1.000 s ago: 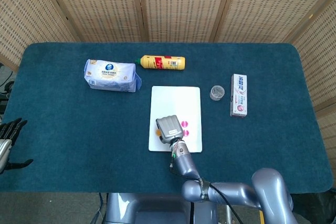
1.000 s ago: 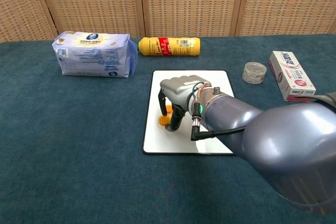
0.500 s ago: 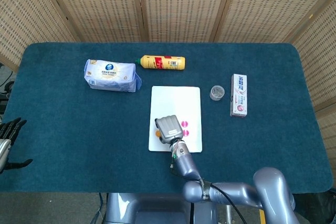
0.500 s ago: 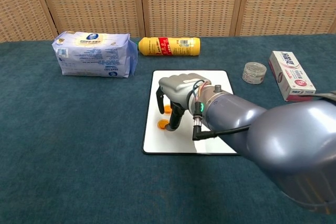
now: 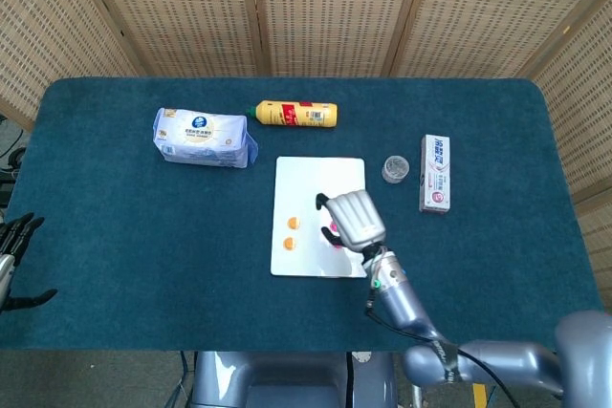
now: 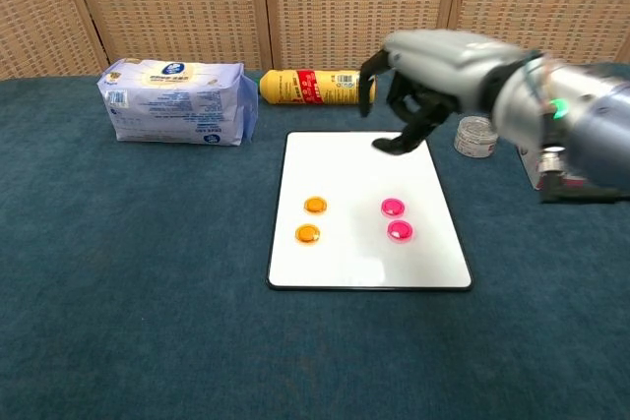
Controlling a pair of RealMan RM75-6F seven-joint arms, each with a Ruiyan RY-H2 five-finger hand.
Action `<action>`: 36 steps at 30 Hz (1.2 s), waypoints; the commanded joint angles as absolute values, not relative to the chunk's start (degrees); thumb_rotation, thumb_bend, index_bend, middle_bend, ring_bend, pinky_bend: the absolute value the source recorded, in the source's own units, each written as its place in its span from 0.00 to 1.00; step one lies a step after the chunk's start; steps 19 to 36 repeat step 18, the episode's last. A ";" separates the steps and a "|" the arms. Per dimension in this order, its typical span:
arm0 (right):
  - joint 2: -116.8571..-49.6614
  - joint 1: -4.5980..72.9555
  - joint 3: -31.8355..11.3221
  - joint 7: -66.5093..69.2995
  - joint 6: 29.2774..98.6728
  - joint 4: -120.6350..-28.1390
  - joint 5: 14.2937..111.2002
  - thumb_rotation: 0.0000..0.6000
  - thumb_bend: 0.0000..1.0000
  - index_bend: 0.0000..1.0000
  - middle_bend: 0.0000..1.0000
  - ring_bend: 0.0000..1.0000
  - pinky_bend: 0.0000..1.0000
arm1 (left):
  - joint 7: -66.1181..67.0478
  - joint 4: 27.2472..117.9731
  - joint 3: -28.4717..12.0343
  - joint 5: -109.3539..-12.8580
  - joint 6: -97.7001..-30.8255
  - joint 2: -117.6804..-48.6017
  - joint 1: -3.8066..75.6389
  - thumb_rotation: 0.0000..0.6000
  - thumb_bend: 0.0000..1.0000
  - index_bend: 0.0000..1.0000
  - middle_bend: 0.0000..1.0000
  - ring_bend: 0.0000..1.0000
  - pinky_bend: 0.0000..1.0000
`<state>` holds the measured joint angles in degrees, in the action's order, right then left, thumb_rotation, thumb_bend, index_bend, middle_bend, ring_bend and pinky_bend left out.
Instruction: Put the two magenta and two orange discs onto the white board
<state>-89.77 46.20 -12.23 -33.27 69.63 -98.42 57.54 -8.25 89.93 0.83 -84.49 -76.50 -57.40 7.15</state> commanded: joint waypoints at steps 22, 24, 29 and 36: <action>-64.81 14.79 2.46 5.21 92.19 -94.28 83.32 1.00 0.00 0.00 0.00 0.00 0.08 | -2.22 92.99 -1.03 -84.66 -87.26 -59.58 2.49 1.00 0.00 0.00 0.00 0.00 0.00; -64.81 14.79 2.46 5.21 92.19 -94.28 83.32 1.00 0.00 0.00 0.00 0.00 0.08 | -2.22 92.99 -1.03 -84.66 -87.26 -59.58 2.49 1.00 0.00 0.00 0.00 0.00 0.00; -64.81 14.79 2.46 5.21 92.19 -94.28 83.32 1.00 0.00 0.00 0.00 0.00 0.08 | -2.22 92.99 -1.03 -84.66 -87.26 -59.58 2.49 1.00 0.00 0.00 0.00 0.00 0.00; -64.81 14.79 2.46 5.21 92.19 -94.28 83.32 1.00 0.00 0.00 0.00 0.00 0.08 | -2.22 92.99 -1.03 -84.66 -87.26 -59.58 2.49 1.00 0.00 0.00 0.00 0.00 0.00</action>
